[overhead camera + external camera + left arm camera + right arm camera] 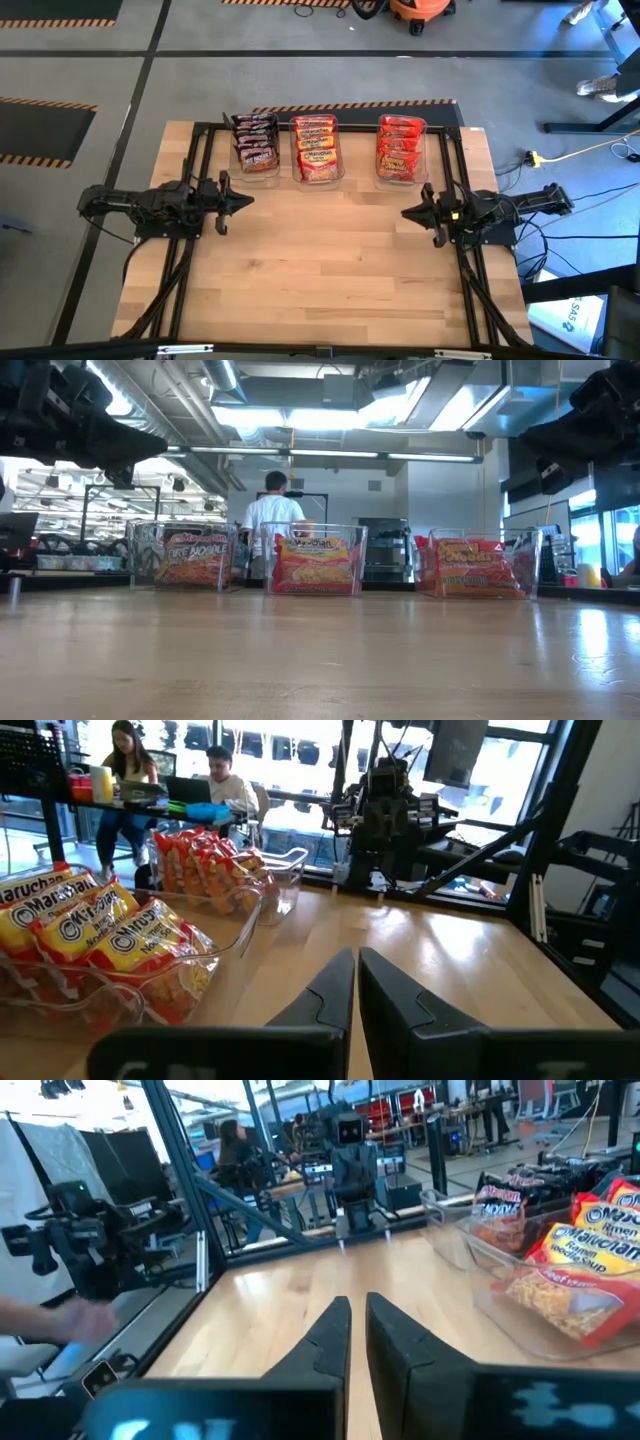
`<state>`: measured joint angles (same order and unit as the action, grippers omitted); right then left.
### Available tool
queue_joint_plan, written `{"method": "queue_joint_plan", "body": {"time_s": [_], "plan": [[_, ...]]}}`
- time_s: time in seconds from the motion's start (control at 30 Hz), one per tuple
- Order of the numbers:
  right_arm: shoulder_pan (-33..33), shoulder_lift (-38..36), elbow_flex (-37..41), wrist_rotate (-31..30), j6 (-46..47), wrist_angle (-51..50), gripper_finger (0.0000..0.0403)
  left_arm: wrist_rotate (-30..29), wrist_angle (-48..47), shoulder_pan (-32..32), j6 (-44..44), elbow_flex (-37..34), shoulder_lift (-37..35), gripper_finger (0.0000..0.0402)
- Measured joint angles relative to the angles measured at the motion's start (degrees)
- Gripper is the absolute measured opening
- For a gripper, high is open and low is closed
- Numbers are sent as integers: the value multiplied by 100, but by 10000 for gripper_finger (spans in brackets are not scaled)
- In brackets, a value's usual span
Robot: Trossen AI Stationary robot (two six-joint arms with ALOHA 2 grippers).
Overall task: Sort Maruchan noodles
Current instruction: Return to Home Position
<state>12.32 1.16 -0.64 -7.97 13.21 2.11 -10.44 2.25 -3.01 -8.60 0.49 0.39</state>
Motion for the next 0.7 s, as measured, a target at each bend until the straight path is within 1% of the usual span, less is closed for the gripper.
{"method": "queue_joint_plan", "body": {"time_s": [0.7], "plan": [[2, -4, 0, 6, 0, -3, 17, 0, -9, 0, 15, 0, 1, 18]]}}
